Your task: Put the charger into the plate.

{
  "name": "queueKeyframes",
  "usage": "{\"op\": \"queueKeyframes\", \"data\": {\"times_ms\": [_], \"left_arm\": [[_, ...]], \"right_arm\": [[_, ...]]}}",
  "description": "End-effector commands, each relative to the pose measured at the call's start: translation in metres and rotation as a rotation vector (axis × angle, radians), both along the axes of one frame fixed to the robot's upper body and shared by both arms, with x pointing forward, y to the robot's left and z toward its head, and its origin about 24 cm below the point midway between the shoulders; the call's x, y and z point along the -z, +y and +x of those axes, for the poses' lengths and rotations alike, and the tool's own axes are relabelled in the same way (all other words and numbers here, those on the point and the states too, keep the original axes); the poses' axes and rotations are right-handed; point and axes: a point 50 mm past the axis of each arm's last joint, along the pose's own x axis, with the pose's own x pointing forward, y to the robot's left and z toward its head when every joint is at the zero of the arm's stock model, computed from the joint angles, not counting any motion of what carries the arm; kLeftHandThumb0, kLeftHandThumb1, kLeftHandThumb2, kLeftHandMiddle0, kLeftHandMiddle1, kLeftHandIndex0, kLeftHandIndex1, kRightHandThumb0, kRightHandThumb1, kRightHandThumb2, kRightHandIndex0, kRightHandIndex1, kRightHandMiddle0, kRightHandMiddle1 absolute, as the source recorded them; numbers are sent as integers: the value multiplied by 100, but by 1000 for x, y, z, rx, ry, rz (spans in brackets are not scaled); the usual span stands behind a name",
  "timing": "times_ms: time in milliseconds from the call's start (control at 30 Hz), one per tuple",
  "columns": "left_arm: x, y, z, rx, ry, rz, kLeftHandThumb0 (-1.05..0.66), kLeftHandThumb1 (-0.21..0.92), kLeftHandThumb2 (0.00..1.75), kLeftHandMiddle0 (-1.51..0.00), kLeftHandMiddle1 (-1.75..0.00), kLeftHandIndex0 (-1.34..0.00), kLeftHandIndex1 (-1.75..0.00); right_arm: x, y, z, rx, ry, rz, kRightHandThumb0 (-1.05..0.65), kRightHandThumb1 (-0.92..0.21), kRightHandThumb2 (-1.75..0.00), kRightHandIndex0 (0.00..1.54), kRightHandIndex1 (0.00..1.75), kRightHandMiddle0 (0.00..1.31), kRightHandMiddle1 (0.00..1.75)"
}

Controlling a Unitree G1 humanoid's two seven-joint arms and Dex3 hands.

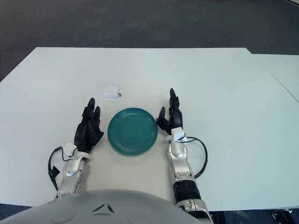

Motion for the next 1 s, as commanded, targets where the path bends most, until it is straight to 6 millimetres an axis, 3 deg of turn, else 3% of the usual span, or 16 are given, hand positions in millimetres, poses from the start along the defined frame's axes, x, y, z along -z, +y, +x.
{"op": "queueKeyframes", "data": {"times_ms": [0,967], "left_arm": [[18,1,-8,-11,119,-9,-105,92,103,0,0,0,0],[17,0,-7,-25,116,-3,-105,92,101,0,0,0,0]], "right_arm": [[35,-6,-26,14,170,-20,-95,-92,-95,0,0,0,11],[37,-6,-26,19,186,-2,-94,-92,-94,0,0,0,10]]}}
